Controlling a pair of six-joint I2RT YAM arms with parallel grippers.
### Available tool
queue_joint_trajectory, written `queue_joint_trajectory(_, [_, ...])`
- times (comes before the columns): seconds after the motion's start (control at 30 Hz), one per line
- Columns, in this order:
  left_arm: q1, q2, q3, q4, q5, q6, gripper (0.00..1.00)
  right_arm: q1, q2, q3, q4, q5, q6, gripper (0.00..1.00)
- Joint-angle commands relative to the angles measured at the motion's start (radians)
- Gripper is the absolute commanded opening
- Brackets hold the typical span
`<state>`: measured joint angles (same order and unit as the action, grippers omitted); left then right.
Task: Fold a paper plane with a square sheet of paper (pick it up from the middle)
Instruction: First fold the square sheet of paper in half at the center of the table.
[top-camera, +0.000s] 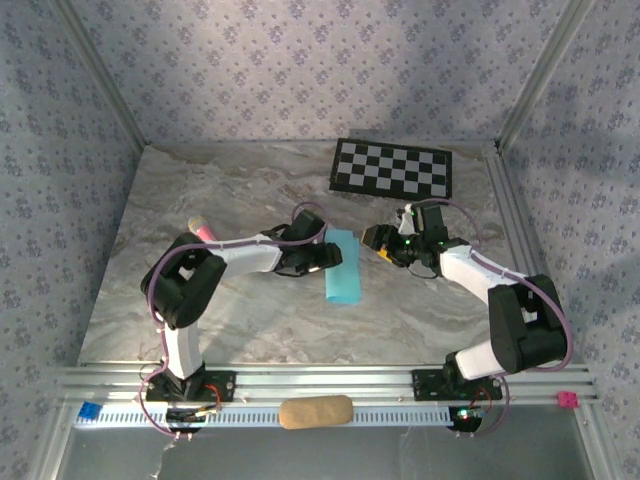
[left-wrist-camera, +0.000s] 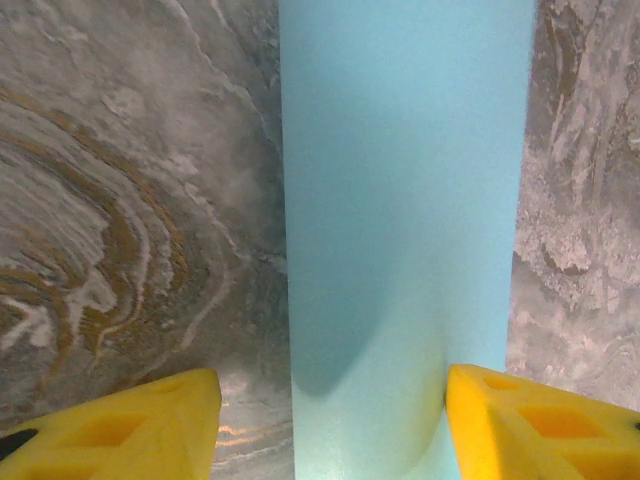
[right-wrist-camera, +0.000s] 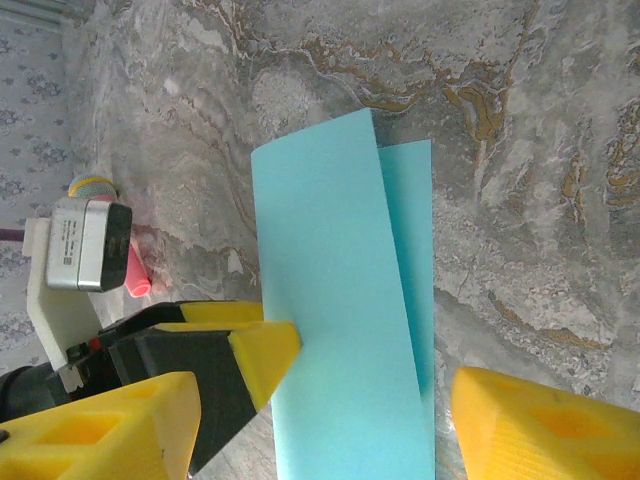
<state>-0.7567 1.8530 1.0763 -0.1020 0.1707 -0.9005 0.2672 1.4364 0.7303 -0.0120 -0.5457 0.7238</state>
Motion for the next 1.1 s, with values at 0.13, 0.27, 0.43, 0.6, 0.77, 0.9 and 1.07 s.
queue_joint_trajectory(0.13, [0.009,-0.019,0.005,-0.024,0.034,0.050,0.60,0.004,0.021,-0.003,-0.019,0.006,-0.022,0.69])
queue_joint_trajectory(0.27, [0.009,0.000,0.033,-0.064,0.050,0.097,0.60,0.003,0.022,-0.007,-0.029,0.014,-0.028,0.69])
queue_joint_trajectory(0.43, [0.009,0.015,0.061,-0.113,0.050,0.134,0.60,0.004,0.027,-0.011,-0.025,0.008,-0.030,0.68])
queue_joint_trajectory(0.6, [0.009,0.035,0.078,-0.132,0.037,0.135,0.60,0.004,0.032,-0.018,-0.015,0.012,-0.024,0.68])
queue_joint_trajectory(0.77, [0.009,0.057,0.089,-0.157,0.026,0.141,0.60,0.004,0.031,-0.018,-0.021,0.015,-0.028,0.69])
queue_joint_trajectory(0.9, [0.008,0.070,0.100,-0.174,0.027,0.146,0.61,0.005,0.033,-0.020,-0.023,0.022,-0.030,0.69])
queue_joint_trajectory(1.07, [0.005,0.087,0.123,-0.210,0.018,0.174,0.61,0.005,0.032,-0.023,-0.027,0.029,-0.030,0.69])
